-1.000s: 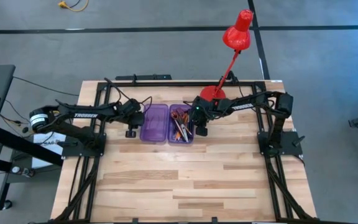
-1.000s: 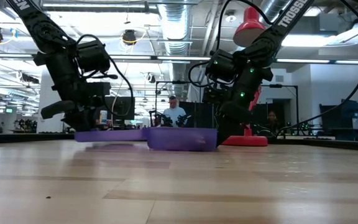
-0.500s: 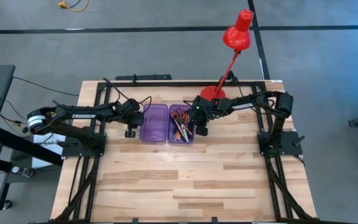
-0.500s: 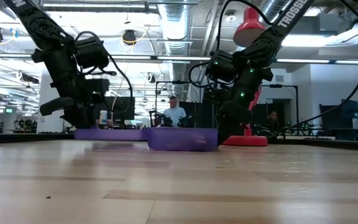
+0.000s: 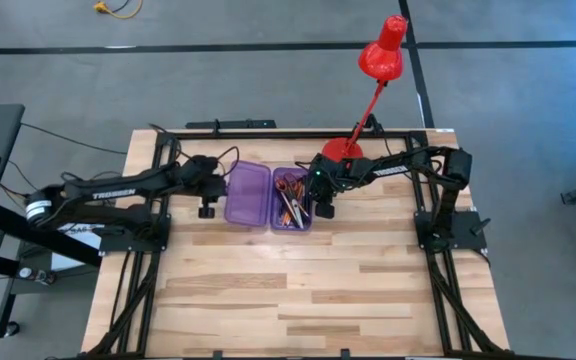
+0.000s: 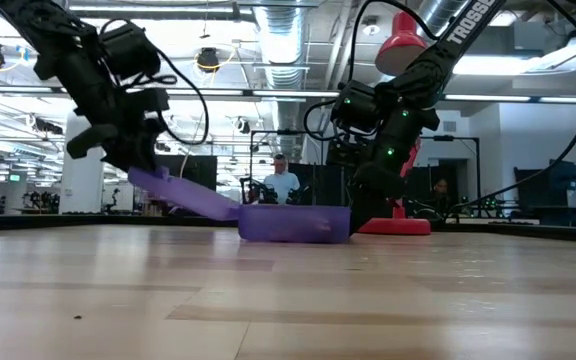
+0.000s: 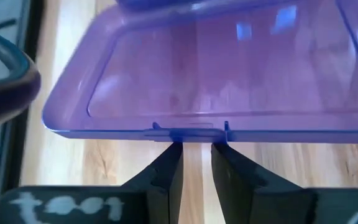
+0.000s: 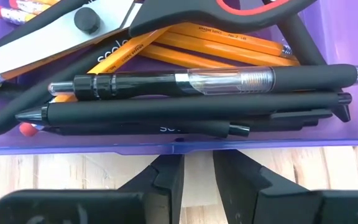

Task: Pick & place school supplies into a supply box
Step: Close the violet supply box

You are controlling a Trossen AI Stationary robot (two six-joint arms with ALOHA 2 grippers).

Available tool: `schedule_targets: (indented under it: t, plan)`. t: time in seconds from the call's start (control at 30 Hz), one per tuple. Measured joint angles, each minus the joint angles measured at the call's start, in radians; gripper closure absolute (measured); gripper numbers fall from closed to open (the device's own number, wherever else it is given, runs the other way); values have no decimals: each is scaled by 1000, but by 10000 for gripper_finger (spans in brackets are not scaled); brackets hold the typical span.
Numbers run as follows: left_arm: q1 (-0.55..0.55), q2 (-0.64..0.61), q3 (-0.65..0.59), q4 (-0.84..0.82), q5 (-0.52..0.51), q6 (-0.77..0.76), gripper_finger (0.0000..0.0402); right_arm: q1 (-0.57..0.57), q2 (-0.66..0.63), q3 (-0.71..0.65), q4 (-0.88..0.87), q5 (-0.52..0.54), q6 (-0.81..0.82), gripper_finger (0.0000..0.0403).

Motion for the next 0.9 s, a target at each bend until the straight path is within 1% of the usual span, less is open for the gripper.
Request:
schedule_targets:
  t: [0.17, 0.5, 0.9]
  plan:
    - [-18, -30, 0, -2, -2, 0, 329, 0, 0, 0, 2, 0, 0, 321]
    - [-45, -31, 0, 28, -8, -1, 329, 0, 0, 0, 1, 1, 0, 321]
    - [-46, -31, 0, 48, -7, -1, 329, 0, 0, 0, 0, 1, 0, 321]
